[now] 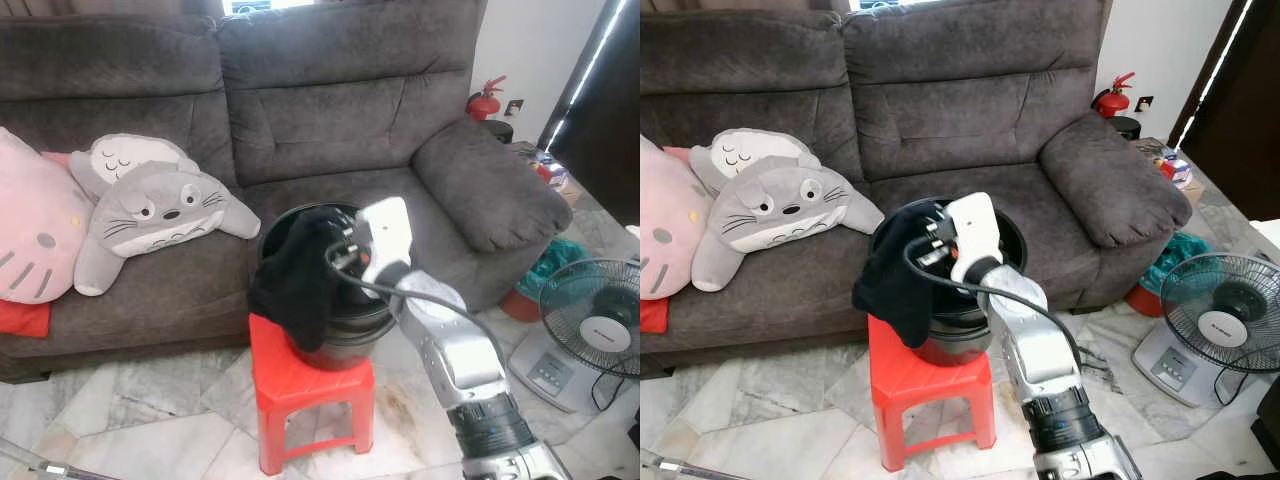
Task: Hang hanger
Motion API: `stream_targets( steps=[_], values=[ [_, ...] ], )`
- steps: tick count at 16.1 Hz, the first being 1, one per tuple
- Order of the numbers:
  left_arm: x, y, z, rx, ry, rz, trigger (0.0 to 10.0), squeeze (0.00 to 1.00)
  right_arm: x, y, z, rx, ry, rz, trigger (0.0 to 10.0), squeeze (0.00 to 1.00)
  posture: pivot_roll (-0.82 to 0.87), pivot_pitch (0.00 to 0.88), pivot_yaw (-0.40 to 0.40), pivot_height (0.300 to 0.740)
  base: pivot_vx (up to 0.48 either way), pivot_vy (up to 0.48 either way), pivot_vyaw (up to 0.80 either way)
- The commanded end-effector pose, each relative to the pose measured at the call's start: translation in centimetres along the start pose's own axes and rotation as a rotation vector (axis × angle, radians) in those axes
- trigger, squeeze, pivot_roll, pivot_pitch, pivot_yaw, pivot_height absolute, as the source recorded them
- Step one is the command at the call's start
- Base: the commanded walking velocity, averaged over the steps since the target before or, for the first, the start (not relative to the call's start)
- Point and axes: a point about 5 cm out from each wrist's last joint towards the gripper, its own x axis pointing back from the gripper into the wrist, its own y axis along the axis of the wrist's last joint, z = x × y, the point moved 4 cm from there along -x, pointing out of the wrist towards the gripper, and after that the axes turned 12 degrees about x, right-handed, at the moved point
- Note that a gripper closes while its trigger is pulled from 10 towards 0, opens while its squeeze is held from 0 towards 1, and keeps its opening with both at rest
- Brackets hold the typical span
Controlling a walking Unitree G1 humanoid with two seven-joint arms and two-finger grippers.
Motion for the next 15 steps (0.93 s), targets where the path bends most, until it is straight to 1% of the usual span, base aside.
stream_targets(
  steps=[1,4,5,7,8,9,10,11,12,13,15],
  values=[
    [0.1,-0.4,0.0,0.0,0.005,0.014,10.0,0.0,-0.1,2.9,0.1,0.033,0.021,-0.11,0.0,0.0,-0.16,0.0,0.0,0.732,0.0,0.0,0.0],
    [0.0,-0.4,0.0,0.001,0.004,0.013,10.0,0.0,-0.1,3.8,0.1,0.029,0.039,-0.148,0.0,0.0,-0.16,0.0,0.002,0.732,0.0,0.0,0.0],
    [0.0,-0.4,0.0,0.001,0.004,0.013,10.0,0.0,-0.1,3.8,0.1,0.028,0.039,-0.149,0.0,0.0,-0.16,0.0,0.002,0.732,0.0,0.0,0.0],
    [0.0,-0.3,-0.1,0.0,0.002,0.012,10.0,0.0,0.3,4.6,-1.0,0.015,0.03,-0.175,0.0,0.0,-0.16,0.0,0.005,0.732,0.0,0.0,0.0],
    [0.0,-0.3,-0.1,-0.001,0.002,0.012,10.0,0.0,0.8,5.5,-2.2,0.006,0.024,-0.212,0.0,0.0,-0.17,0.0,0.007,0.732,0.0,0.0,0.0],
    [0.0,-0.3,-0.1,-0.001,0.002,0.012,10.0,0.0,1.0,5.8,-2.5,0.003,0.025,-0.227,0.0,0.0,-0.17,0.0,0.008,0.732,0.0,0.0,0.0],
    [0.0,-0.3,-0.1,-0.002,0.001,0.012,10.0,0.0,1.2,5.8,-2.7,0.002,0.027,-0.233,0.0,0.0,-0.17,0.0,0.01,0.732,0.0,0.0,0.0],
    [0.0,-0.3,-0.1,-0.002,0.0,0.012,10.0,0.0,1.7,5.8,-3.6,-0.002,0.019,-0.241,0.0,0.0,-0.17,0.0,0.01,0.732,0.0,0.0,0.0],
    [0.0,-0.2,-0.1,-0.003,-0.001,0.011,10.0,0.0,2.0,5.8,-4.2,-0.007,0.012,-0.241,0.0,0.0,-0.17,0.0,0.014,0.732,0.0,0.0,0.0],
    [0.0,-0.2,-0.1,-0.006,-0.002,0.012,10.0,0.0,2.4,5.3,-4.9,-0.006,0.012,-0.223,0.0,0.0,-0.17,0.0,0.016,0.732,0.0,0.0,0.0],
    [0.0,-0.3,0.0,-0.01,-0.003,0.014,10.0,0.0,3.1,4.1,-4.9,0.009,0.06,-0.168,0.0,0.0,-0.17,0.0,0.019,0.732,0.0,0.0,0.0]
  ],
)
